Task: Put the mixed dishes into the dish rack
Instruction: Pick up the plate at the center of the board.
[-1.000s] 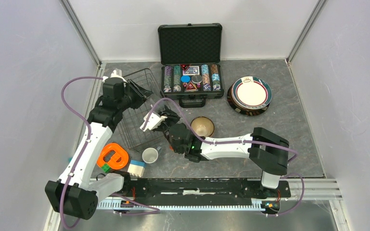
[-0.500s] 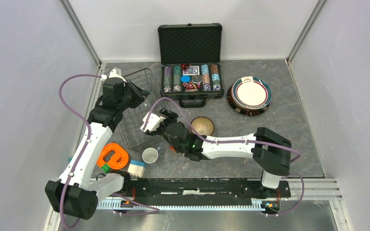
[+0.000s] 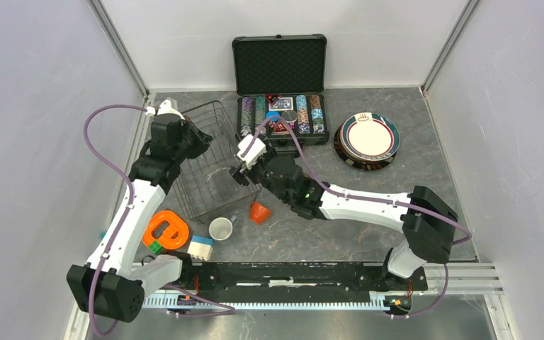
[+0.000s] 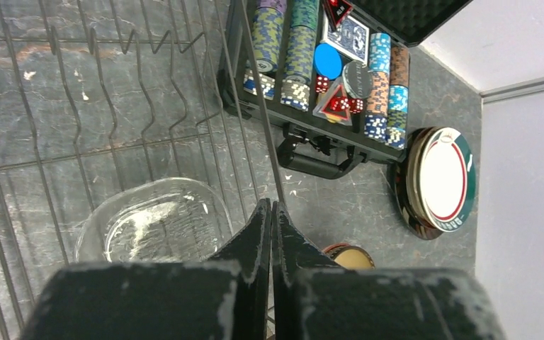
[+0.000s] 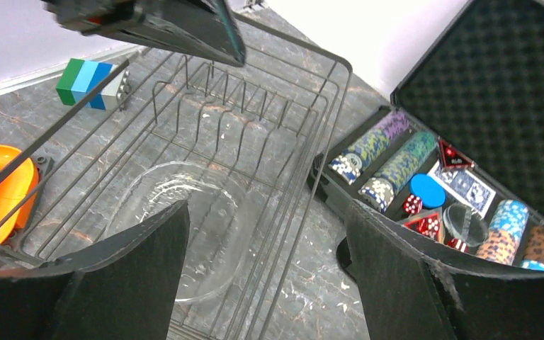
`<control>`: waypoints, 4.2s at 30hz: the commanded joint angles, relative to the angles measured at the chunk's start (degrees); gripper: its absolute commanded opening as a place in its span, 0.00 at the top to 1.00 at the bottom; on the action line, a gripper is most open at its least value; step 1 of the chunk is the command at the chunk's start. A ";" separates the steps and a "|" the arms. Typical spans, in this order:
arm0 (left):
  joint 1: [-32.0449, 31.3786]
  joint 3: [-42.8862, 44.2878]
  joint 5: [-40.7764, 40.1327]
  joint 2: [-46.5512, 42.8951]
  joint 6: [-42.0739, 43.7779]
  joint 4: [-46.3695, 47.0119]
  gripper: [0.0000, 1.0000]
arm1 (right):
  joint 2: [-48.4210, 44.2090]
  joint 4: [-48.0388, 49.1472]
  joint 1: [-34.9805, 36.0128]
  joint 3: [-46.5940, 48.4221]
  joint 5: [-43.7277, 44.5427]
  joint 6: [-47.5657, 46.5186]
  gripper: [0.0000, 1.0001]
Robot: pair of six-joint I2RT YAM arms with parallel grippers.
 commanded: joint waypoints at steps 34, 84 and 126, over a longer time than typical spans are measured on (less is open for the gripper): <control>5.92 -9.68 -3.07 18.34 6.44 -13.82 0.39 | -0.60 -16.00 -14.48 2.63 -25.59 29.34 0.35; 6.50 -9.21 4.19 -10.51 2.37 0.34 0.98 | -0.95 11.62 -18.44 -12.17 -36.88 57.73 0.15; 6.41 -18.41 26.48 -8.41 -9.09 20.44 0.68 | 1.87 17.27 -18.23 -5.36 -24.31 54.68 1.00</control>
